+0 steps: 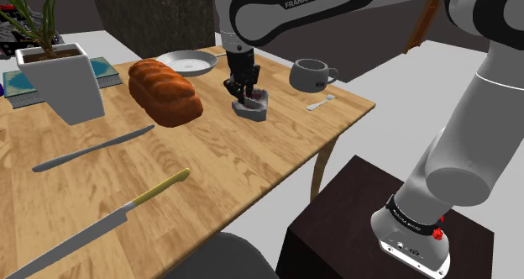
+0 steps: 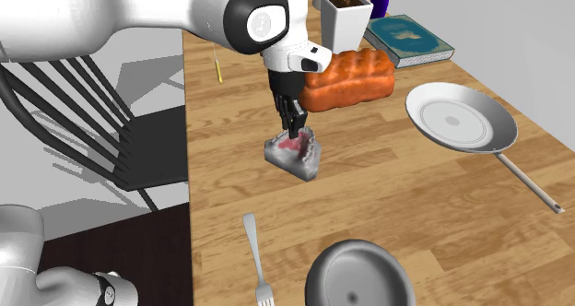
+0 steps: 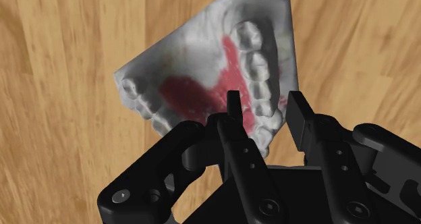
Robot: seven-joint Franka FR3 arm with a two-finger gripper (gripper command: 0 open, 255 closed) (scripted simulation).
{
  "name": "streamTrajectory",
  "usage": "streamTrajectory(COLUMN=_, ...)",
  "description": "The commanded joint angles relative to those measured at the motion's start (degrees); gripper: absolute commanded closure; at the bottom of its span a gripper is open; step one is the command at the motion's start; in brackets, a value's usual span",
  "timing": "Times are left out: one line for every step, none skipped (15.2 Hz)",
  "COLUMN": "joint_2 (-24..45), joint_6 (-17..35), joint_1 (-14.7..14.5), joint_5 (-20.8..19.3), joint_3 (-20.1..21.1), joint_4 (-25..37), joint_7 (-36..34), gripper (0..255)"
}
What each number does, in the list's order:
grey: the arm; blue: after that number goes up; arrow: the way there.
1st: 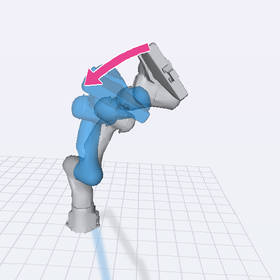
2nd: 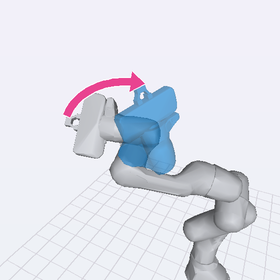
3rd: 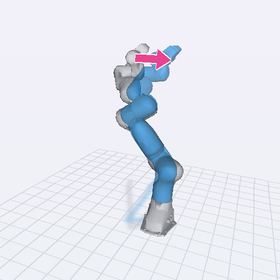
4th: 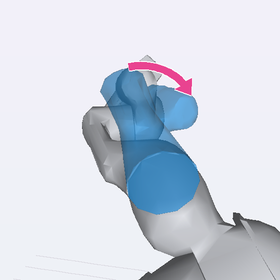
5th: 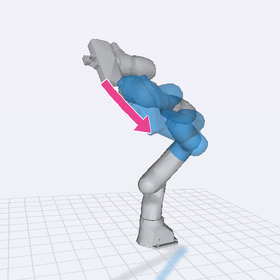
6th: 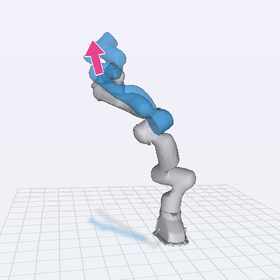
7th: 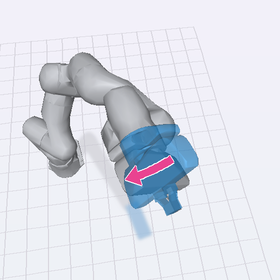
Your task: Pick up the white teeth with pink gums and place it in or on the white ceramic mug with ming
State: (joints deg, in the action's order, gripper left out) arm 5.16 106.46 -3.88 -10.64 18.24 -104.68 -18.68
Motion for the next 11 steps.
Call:
streamTrajectory(joint_2=0.02, joint_6=0.0, joint_1=0.01, joint_5=-0.01, joint_3=-0.01, joint_4=-0.01, joint_7=0.0, gripper=255)
streamTrajectory(joint_2=0.02, joint_6=0.03, joint_1=0.02, joint_5=-0.01, joint_3=-0.02, joint_4=-0.03, joint_7=0.0, gripper=255)
streamTrajectory(joint_2=-0.11, joint_6=-0.7, joint_1=0.01, joint_5=0.08, joint_3=0.0, joint_4=0.58, joint_7=0.14, gripper=255)
streamTrajectory(joint_2=-0.22, joint_6=-1.43, joint_1=0.01, joint_5=0.15, joint_3=0.01, joint_4=1.22, joint_7=0.27, gripper=255)
streamTrajectory(joint_2=-0.32, joint_6=-2.16, joint_1=0.0, joint_5=0.21, joint_3=0.02, joint_4=1.86, joint_7=0.39, gripper=255)
streamTrajectory(joint_2=-0.41, joint_6=-2.9, joint_1=-0.01, joint_5=0.28, joint_3=0.03, joint_4=2.53, joint_7=0.52, gripper=255)
streamTrajectory(joint_2=-0.48, joint_6=-3.64, joint_1=-0.02, joint_5=0.33, joint_3=0.05, joint_4=3.2, joint_7=0.64, gripper=255)
streamTrajectory(joint_2=-0.55, joint_6=-4.38, joint_1=-0.03, joint_5=0.38, joint_3=0.06, joint_4=3.9, joint_7=0.76, gripper=255)
streamTrajectory(joint_2=-0.6, joint_6=-5.13, joint_1=-0.05, joint_5=0.43, joint_3=0.07, joint_4=4.6, joint_7=0.87, gripper=255)
streamTrajectory(joint_2=-0.63, joint_6=-5.88, joint_1=-0.06, joint_5=0.46, joint_3=0.08, joint_4=5.33, joint_7=0.98, gripper=255)
streamTrajectory(joint_2=-0.65, joint_6=-6.63, joint_1=-0.08, joint_5=0.5, joint_3=0.1, joint_4=6.07, joint_7=1.09, gripper=255)
